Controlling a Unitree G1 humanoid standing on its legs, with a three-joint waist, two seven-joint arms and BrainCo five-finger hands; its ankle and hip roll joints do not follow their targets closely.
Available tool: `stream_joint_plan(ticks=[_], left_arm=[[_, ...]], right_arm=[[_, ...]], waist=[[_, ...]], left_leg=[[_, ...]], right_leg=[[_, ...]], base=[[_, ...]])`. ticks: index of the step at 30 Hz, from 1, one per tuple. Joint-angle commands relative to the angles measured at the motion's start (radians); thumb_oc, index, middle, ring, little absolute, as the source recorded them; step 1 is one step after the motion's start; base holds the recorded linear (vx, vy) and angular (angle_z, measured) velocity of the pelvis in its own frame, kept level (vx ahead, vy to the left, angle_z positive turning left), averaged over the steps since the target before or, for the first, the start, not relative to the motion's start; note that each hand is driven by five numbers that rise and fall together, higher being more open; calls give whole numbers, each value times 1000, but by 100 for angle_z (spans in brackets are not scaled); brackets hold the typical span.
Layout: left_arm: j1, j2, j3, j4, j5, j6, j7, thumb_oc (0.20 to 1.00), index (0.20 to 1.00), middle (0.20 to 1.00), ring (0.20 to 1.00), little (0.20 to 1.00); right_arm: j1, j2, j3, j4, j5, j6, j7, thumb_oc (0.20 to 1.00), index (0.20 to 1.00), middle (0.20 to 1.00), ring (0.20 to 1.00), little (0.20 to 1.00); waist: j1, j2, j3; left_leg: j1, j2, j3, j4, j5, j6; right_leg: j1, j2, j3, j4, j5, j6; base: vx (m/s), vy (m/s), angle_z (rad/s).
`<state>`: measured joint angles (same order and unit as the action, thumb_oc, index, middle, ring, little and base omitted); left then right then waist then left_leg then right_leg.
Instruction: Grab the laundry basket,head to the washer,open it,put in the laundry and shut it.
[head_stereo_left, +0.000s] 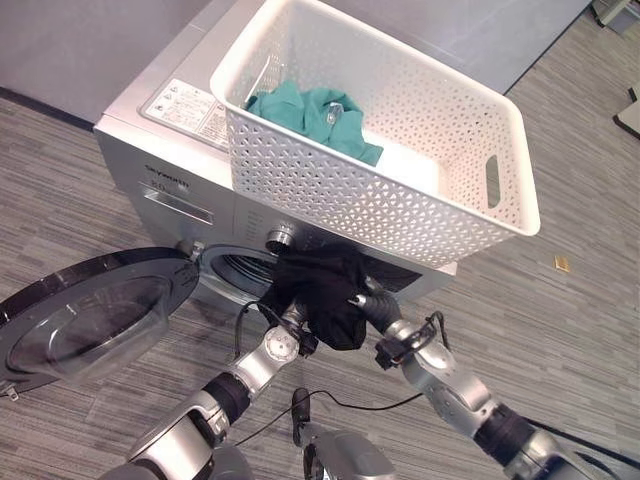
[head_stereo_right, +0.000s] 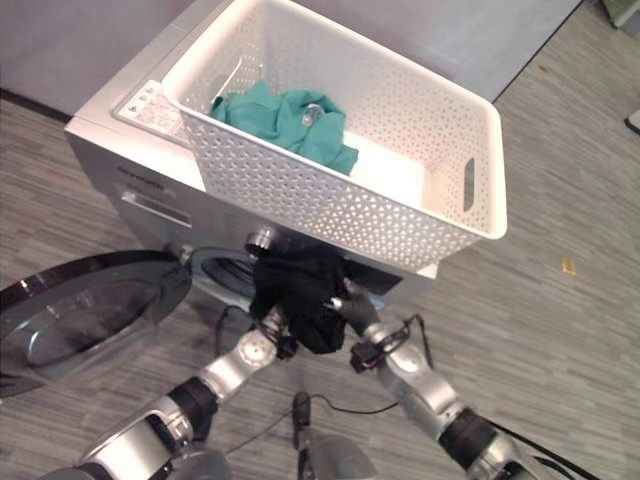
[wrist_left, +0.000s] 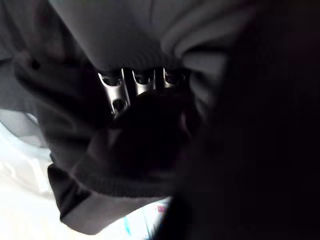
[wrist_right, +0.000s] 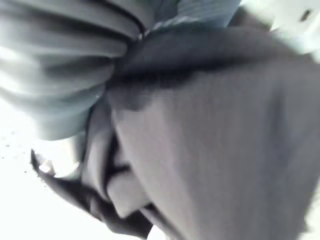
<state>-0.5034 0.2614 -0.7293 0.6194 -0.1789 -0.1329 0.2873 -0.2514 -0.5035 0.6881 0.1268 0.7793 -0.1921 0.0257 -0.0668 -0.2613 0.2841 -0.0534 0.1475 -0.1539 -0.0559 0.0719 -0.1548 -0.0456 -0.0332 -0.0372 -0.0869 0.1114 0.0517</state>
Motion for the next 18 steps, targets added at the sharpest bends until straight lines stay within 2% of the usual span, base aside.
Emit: stream_joint_plan(ticks=[1,4,6,8,11,12,13,15,16,18], left_arm=[[-21,-8,63,-86,-15,-128,-44,200,200,200,200,200],[29,22,75,-128,-17,-145,-83,200,200,200,200,200],[30,22,75,-128,-17,-145,-83,200,200,200,200,200],[66,42,78,-152,-15,-154,-124,200,200,200,200,200],[68,42,77,-153,-15,-154,-124,200,200,200,200,200],[89,52,74,-167,-17,-159,-147,200,200,200,200,200],[99,49,74,-157,-25,-168,-166,200,200,200,200,200],[100,52,76,-155,-37,-168,-177,200,200,200,200,200],[100,52,76,-155,-37,-168,-177,200,200,200,200,200],[102,51,83,-158,-54,-170,-189,200,200,200,200,200]], right_arm=[[63,-73,-10,-10,-11,3,87,1000,1000,1000,1000,1000],[140,-124,-19,42,-23,25,144,1000,1000,1000,1000,1000],[141,-124,-19,42,-23,24,145,1000,1000,1000,1000,1000],[215,-149,-22,129,-50,47,203,1000,1000,1000,1000,1000],[217,-148,-22,131,-51,45,205,1000,1000,1000,1000,1000],[273,-138,-29,219,-78,61,232,1000,1000,1000,1000,1000],[333,-75,-72,428,-114,78,249,1000,1000,1000,1000,1000],[351,-12,-127,568,-156,80,232,1000,1000,1000,1000,1000],[351,-12,-127,569,-156,79,232,1000,1000,1000,1000,1000],[354,76,-201,774,-280,81,179,1000,1000,1000,1000,1000]], waist=[[34,-14,-27],[34,-19,-29],[35,-19,-30],[35,-21,-26],[35,-22,-28],[37,-21,-21],[31,-16,-4],[24,-23,3],[24,-23,3],[18,-25,28]], left_leg=[[132,55,85,88,-240,60],[131,45,89,106,-253,64],[131,45,89,107,-254,65],[124,31,92,127,-264,70],[122,31,91,132,-267,70],[110,19,91,155,-278,75],[94,-2,99,198,-302,84],[65,-25,104,234,-310,93],[64,-25,104,235,-311,93],[-1,-62,105,322,-338,112]], right_leg=[[-39,-62,48,16,-21,92],[-38,-71,54,22,-19,99],[-39,-71,54,22,-19,99],[-41,-85,54,27,-14,107],[-42,-86,54,27,-14,108],[-45,-98,55,29,-7,114],[-54,-112,66,32,10,126],[-74,-130,78,34,27,133],[-74,-130,78,34,27,134],[-106,-154,91,39,56,144]], base=[[-14,46,1],[-21,60,-2],[-6,14,-2],[-40,68,0],[-27,37,-2],[-134,166,-5],[-174,198,-6],[-129,127,-15],[-107,94,-18],[-202,140,-8]])
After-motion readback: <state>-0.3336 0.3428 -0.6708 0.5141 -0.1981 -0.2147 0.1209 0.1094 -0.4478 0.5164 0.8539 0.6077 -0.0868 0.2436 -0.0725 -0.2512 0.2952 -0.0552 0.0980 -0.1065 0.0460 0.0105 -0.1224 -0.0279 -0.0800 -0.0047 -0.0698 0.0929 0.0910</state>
